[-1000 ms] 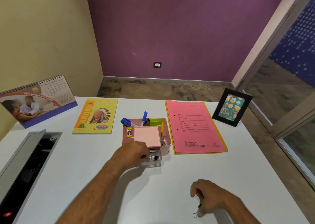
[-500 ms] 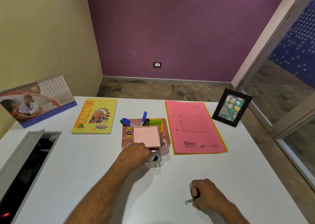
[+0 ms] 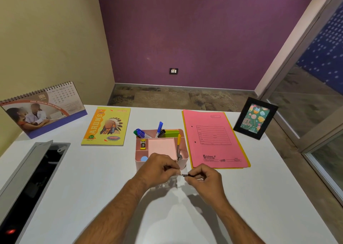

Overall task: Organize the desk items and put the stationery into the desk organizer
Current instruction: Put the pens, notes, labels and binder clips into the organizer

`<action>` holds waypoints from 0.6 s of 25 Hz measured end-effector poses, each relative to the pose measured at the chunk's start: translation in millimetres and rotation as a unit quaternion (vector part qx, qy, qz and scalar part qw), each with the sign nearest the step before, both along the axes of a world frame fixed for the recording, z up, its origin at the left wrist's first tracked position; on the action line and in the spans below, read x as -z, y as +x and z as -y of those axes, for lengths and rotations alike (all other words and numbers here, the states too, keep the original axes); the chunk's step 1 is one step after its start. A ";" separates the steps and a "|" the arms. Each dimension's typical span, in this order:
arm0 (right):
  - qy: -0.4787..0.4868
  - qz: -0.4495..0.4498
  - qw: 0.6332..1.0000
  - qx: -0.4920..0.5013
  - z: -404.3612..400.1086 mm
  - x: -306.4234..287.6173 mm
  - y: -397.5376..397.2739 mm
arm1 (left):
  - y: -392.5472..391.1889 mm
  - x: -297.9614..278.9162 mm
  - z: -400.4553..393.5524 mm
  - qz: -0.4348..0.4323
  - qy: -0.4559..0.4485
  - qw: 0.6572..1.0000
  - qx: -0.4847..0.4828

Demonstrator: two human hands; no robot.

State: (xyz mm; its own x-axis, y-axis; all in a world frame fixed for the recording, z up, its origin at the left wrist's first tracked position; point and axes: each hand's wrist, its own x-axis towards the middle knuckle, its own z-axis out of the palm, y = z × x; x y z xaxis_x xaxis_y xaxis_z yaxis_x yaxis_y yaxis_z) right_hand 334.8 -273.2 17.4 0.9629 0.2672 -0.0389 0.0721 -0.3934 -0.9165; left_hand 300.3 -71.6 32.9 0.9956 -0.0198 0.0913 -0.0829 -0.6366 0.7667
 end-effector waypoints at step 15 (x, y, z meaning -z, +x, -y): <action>-0.071 0.077 0.991 0.087 10.7 44.1 -5.0 | -6.2 -1.5 -22.1 0.118 0.162 0.980 0.015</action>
